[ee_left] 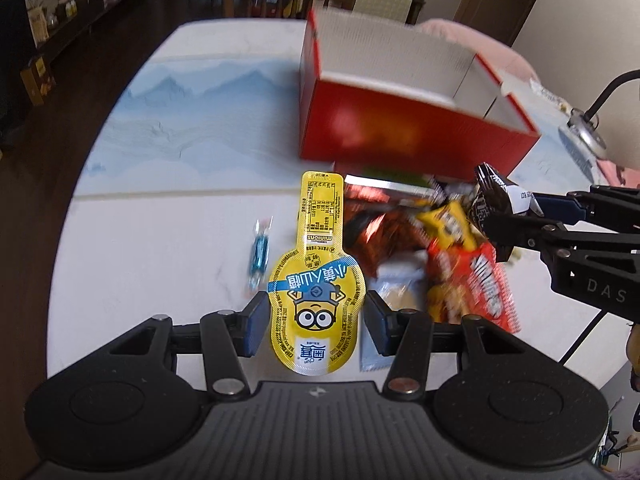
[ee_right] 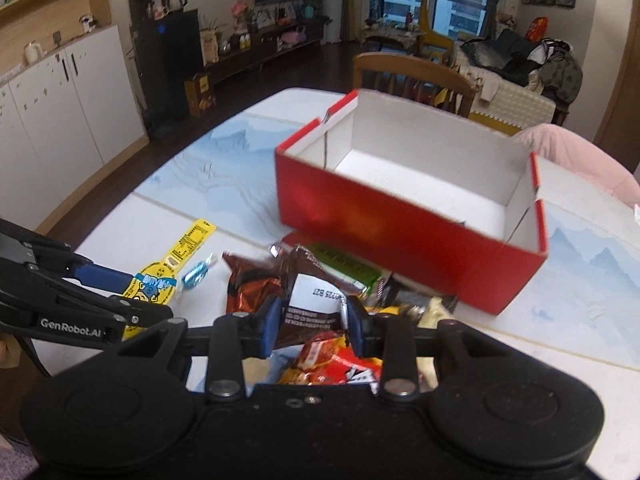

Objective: Organize snacks
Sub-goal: 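Carry the yellow jelly pack and brown bag with both tools into the red box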

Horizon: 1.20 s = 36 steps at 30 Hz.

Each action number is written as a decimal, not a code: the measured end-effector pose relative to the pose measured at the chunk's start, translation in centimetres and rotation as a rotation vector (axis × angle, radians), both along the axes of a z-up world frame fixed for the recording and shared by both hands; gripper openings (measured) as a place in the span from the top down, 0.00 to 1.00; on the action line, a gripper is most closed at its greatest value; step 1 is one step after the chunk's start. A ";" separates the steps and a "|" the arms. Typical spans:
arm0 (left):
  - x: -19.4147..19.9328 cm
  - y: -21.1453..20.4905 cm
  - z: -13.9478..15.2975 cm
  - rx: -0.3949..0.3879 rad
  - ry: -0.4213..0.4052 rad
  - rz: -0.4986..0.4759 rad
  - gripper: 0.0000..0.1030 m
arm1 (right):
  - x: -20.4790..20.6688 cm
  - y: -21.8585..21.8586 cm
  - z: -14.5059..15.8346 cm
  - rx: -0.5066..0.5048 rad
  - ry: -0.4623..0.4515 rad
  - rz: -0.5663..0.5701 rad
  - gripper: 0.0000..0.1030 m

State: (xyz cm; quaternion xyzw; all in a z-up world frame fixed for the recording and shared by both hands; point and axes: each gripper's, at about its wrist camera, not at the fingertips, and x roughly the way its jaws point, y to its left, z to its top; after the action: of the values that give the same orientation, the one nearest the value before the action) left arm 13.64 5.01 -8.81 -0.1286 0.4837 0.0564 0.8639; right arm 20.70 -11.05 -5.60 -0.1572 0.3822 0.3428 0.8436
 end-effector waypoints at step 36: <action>19.0 -2.5 7.3 0.139 -0.049 -0.073 0.51 | 16.5 -4.5 3.9 0.076 -0.017 -0.205 0.67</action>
State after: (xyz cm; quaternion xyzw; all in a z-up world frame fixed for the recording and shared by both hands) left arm 32.63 2.49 -1.54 -0.0521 0.4617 0.0551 0.8838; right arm 37.20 -15.54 -1.74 -0.0882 0.3759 0.2675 0.8828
